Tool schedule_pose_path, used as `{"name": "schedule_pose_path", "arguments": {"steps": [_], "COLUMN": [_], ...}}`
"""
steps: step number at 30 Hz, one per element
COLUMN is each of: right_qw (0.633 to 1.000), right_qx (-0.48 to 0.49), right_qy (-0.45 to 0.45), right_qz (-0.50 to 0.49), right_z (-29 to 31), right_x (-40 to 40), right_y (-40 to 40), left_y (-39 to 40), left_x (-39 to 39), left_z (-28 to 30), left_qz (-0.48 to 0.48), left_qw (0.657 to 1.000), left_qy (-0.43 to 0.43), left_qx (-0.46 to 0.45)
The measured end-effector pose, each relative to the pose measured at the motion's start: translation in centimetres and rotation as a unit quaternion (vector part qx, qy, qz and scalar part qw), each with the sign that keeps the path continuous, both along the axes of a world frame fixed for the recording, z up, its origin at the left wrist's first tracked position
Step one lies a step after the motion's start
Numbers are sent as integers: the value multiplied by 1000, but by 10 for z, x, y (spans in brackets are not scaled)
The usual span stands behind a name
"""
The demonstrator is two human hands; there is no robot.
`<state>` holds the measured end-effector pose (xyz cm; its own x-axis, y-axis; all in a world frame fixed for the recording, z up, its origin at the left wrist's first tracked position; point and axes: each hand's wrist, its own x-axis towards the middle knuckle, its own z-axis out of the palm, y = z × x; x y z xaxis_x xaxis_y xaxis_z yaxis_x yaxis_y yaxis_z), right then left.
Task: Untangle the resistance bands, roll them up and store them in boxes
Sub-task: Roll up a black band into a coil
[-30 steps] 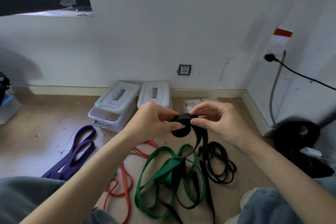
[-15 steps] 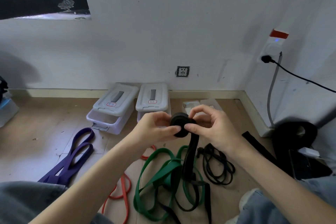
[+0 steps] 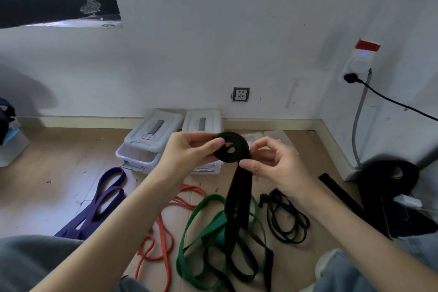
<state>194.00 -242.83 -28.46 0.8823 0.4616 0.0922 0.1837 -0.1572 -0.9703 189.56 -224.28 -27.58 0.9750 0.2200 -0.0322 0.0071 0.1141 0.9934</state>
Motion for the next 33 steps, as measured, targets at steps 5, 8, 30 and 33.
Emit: {"name": "schedule_pose_path", "arguments": {"steps": [5, 8, 30, 33], "right_qw": [999, 969, 999, 998], "right_qx": [-21, -176, 3, -3], "right_qy": [-41, -172, -34, -59], "right_qz": [-25, 10, -25, 7], "right_z": [-2, 5, -3, 5], "right_x": [3, 6, -2, 1], "right_y": [-2, -11, -1, -8], "left_y": [-9, 0, -5, -2], "left_x": [0, 1, 2, -4], "left_z": [-14, -11, -9, -12], "left_qz": [-15, -89, -43, -105], "left_qw": [999, 961, 994, 981], "left_qy": [35, 36, 31, 74], "left_qx": [4, 259, 96, 147]}}
